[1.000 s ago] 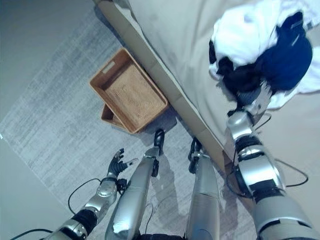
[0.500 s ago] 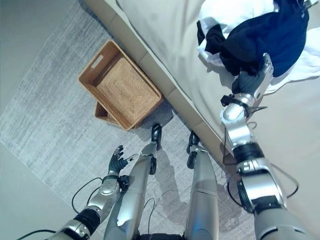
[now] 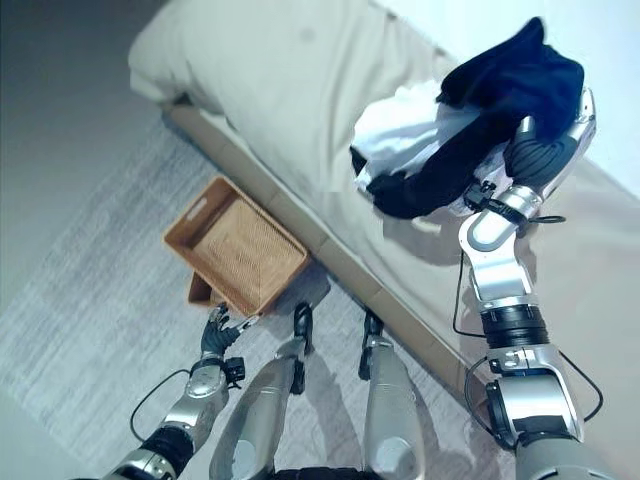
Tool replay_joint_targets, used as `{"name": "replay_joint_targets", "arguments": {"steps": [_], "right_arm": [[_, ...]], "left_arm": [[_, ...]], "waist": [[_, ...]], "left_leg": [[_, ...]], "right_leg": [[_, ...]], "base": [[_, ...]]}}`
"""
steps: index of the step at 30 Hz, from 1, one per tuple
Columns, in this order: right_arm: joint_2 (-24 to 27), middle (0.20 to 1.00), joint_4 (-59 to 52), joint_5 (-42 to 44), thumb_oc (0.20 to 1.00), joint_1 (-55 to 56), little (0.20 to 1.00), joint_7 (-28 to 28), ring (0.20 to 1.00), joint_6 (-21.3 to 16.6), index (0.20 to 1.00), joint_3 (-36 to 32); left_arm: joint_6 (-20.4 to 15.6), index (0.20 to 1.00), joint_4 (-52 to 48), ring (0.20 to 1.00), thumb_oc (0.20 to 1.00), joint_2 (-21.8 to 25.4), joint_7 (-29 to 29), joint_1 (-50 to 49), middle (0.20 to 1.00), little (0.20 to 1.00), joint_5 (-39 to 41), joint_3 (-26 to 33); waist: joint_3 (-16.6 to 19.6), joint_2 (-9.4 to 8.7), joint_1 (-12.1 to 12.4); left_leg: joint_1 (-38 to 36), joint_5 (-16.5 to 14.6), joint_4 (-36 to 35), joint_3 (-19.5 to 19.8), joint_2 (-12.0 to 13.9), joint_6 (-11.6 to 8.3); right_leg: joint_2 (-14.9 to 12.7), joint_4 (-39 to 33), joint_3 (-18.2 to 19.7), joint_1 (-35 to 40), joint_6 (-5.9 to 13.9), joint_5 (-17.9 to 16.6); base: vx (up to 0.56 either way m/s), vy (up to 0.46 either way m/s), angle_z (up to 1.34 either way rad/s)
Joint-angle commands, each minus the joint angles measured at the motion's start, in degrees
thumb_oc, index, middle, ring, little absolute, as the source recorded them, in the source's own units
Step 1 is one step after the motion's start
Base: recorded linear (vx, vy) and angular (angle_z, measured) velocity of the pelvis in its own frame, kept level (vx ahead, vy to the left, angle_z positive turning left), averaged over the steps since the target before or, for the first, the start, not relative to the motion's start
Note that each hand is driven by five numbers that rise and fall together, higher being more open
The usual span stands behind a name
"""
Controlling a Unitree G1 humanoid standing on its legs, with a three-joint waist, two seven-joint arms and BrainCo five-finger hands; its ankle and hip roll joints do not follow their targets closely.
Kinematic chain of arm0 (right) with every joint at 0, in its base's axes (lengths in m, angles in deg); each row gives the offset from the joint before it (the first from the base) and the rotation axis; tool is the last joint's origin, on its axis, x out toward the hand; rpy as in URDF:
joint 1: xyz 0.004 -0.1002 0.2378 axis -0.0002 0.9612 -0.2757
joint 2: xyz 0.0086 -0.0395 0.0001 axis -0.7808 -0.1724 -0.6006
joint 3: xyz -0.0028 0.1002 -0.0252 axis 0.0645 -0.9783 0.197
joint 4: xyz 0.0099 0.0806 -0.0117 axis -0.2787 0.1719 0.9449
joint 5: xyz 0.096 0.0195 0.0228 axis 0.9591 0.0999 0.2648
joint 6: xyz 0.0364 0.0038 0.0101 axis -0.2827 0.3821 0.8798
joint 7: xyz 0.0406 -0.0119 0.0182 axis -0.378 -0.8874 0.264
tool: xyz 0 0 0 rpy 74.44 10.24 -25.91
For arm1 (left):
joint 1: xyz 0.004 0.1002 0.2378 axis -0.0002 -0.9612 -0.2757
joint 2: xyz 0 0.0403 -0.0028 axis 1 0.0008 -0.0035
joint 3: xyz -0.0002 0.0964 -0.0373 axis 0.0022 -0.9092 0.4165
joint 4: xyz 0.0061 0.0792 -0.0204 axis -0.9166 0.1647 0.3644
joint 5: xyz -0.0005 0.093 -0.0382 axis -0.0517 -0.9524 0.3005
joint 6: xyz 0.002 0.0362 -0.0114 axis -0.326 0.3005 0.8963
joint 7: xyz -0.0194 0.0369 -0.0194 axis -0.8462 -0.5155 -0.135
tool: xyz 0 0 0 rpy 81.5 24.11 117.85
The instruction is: Pick up clothes into the bucket
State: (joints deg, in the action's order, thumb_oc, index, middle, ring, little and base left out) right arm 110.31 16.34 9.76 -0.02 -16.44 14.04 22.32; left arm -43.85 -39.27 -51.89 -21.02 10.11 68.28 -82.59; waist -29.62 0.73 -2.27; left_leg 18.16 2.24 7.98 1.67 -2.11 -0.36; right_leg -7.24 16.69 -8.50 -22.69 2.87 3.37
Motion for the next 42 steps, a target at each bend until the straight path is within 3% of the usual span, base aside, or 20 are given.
{"name": "replay_joint_targets", "arguments": {"steps": [1,8,14,18,24,30,34,42], "right_arm": [[4.3,0.200,-3.8,1.9,0.200,-0.8,0.200,3.7,0.200,-4.6,0.200,-3.8],[8.0,0.200,0.8,7.7,0.200,-3.2,0.200,9.0,0.200,-4.2,0.200,-1.8],[13.1,0.200,4.4,10.1,0.200,-6.8,0.200,16.4,0.200,-2.2,0.200,2.7],[15.8,0.200,7.6,12.0,0.200,-8.4,0.200,19.9,0.200,-0.8,0.200,5.4],[19.6,0.200,15.5,12.2,0.200,-14.1,0.200,20.4,0.200,0.9,0.200,8.7],[21.3,0.200,19.7,14.0,0.200,-20.5,0.200,21.7,0.200,0.4,0.200,12.9],[23.3,0.200,16.5,16.9,0.200,-23.2,0.200,25.6,0.200,0.0,0.200,17.5],[24.8,0.200,1.2,21.4,0.200,-19.2,0.200,32.0,0.200,-2.4,0.200,19.1]], "left_arm": [[-0.6,1.000,-3.9,1.000,1.000,1.5,3.1,-3.9,1.000,1.000,-1.5,-0.4],[0.0,1.000,-14.4,1.000,1.000,4.2,8.9,-6.5,1.000,1.000,1.8,-2.0],[0.8,1.000,-32.9,1.000,1.000,11.8,15.9,-4.9,1.000,1.000,4.8,-4.5],[0.7,1.000,-35.9,1.000,1.000,11.5,15.3,-2.9,1.000,1.000,5.1,-4.1],[1.9,1.000,-38.2,1.000,1.000,10.5,16.5,-5.1,1.000,1.000,7.1,-5.6],[2.5,1.000,-41.9,1.000,1.000,14.1,19.2,-3.6,1.000,1.000,9.5,-6.9],[2.6,1.000,-43.9,1.000,1.000,16.9,18.9,4.2,1.000,1.000,9.3,-7.7],[2.9,1.000,-39.5,1.000,1.000,16.4,16.5,15.8,1.000,1.000,6.7,-9.9]], "waist": [[7.9,-1.86,0.7],[13.3,-2.00,0.6],[19.0,-2.85,-0.1],[21.6,-3.77,-0.1],[23.4,-4.65,0.2],[24.4,-4.94,0.1],[25.4,-5.08,-0.6],[26.0,-4.62,-1.8]], "left_leg": [[-2.5,-1.8,0.4,2.6,0.0,-1.75],[-9.5,-0.8,-4.0,2.0,0.6,-2.22],[-15.5,-2.0,-5.8,0.9,1.6,-2.38],[-17.9,-2.7,-6.6,0.1,2.3,-2.49],[-20.2,-3.1,-7.7,-0.5,2.9,-2.56],[-21.3,-3.4,-8.1,-0.7,3.2,-2.77],[-22.4,-3.6,-8.4,-0.9,3.4,-2.94],[-23.5,-3.9,-8.6,-1.2,3.4,-2.98]], "right_leg": [[-1.2,-5.7,-1.6,8.0,3.34,-1.5],[0.0,-10.8,-2.7,15.4,3.57,-2.2],[1.0,-13.1,-2.9,21.4,3.65,-1.7],[1.5,-14.7,-2.5,23.8,3.69,-1.6],[2.0,-16.7,-2.3,26.3,3.73,-1.9],[2.3,-17.4,-2.2,27.3,3.84,-2.0],[2.3,-17.6,-2.0,28.4,3.89,-1.7],[2.1,-17.6,-1.7,29.2,4.02,-1.5]], "base": [[0.13,-0.013,-0.08],[0.11,-0.002,0.00],[0.11,0.000,0.00],[0.11,-0.015,-0.02],[0.07,-0.006,-0.10],[0.02,0.002,-0.06],[0.02,-0.002,0.01],[0.00,-0.001,-0.03]]}}
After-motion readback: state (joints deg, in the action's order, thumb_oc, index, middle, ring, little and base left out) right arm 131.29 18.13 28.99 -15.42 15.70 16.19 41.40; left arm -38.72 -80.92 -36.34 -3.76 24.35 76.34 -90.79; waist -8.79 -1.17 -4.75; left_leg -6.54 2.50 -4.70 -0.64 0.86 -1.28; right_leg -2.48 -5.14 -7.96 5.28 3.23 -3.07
